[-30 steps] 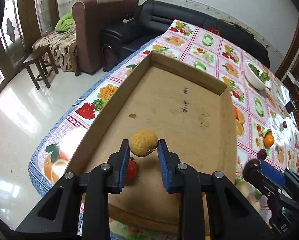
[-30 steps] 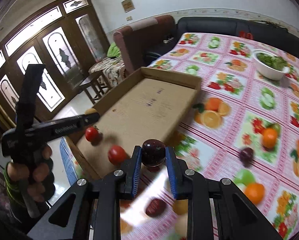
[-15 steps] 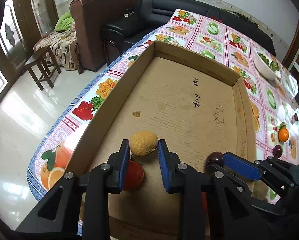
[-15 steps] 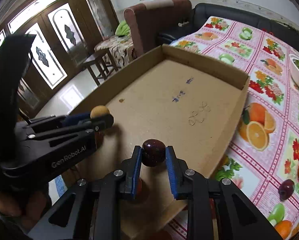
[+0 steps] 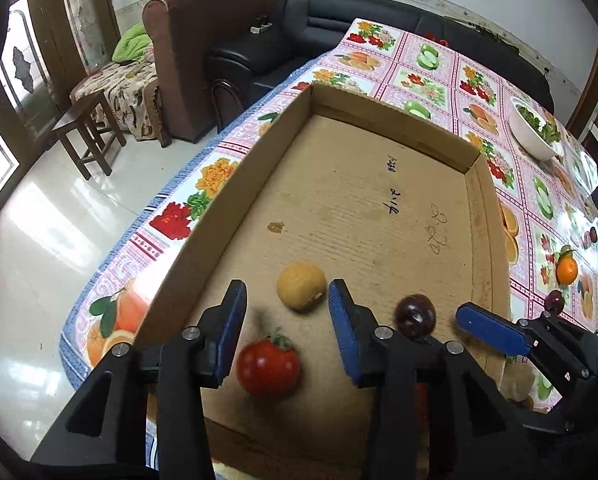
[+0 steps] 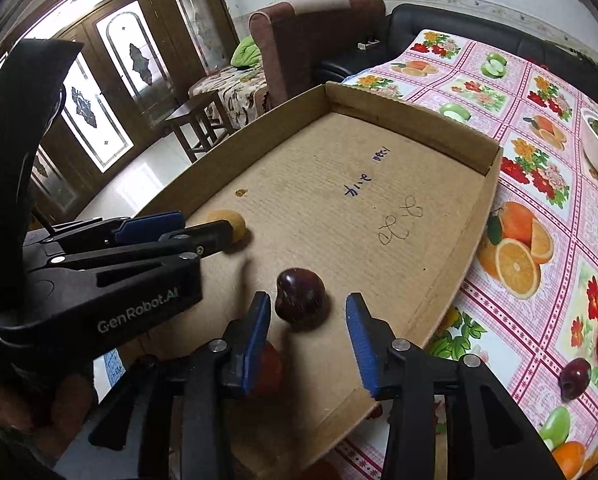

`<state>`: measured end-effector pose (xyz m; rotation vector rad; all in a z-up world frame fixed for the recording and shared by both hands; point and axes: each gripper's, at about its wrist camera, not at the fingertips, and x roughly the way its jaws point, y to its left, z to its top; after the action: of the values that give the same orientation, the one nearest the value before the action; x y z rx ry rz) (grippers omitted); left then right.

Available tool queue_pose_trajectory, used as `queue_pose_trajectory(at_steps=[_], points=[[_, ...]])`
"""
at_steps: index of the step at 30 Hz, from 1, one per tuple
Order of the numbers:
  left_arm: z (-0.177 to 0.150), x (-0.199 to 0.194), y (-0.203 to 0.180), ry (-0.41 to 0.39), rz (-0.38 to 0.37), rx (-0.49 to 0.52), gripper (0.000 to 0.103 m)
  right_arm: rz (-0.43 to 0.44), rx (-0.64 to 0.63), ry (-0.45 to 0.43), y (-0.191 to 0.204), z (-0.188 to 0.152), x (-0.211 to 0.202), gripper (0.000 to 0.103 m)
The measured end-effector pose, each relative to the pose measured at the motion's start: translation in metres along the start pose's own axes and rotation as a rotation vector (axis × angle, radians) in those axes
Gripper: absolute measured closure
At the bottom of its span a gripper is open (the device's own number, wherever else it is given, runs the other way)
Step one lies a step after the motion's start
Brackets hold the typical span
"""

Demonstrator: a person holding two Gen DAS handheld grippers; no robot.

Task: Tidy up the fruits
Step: 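Lower the kiwi and the plum into the cardboard box and open both tools, then grasp a pale yellow potato with the left tool while the right tool grasps an orange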

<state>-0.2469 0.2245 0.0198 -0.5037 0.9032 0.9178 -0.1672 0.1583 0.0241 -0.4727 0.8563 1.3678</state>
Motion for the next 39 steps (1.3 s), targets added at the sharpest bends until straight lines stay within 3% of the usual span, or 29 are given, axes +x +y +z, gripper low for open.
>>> queue_pose_trajectory(at_steps=[9,19,31,39], points=[[-0.001,-0.017,-0.003,-0.031,-0.004,0.0,0.06,0.005,0.021,-0.033,-0.005,-0.008,-0.023,0.062],[-0.007,-0.043,-0.016,-0.088,-0.001,0.019,0.056,-0.004,0.081,-0.115,-0.026,-0.033,-0.076,0.06],[-0.02,-0.063,-0.042,-0.115,-0.01,0.075,0.054,-0.113,0.222,-0.17,-0.08,-0.089,-0.131,0.049],[-0.034,-0.075,-0.07,-0.103,-0.083,0.13,0.054,-0.196,0.338,-0.183,-0.123,-0.132,-0.16,0.047]])
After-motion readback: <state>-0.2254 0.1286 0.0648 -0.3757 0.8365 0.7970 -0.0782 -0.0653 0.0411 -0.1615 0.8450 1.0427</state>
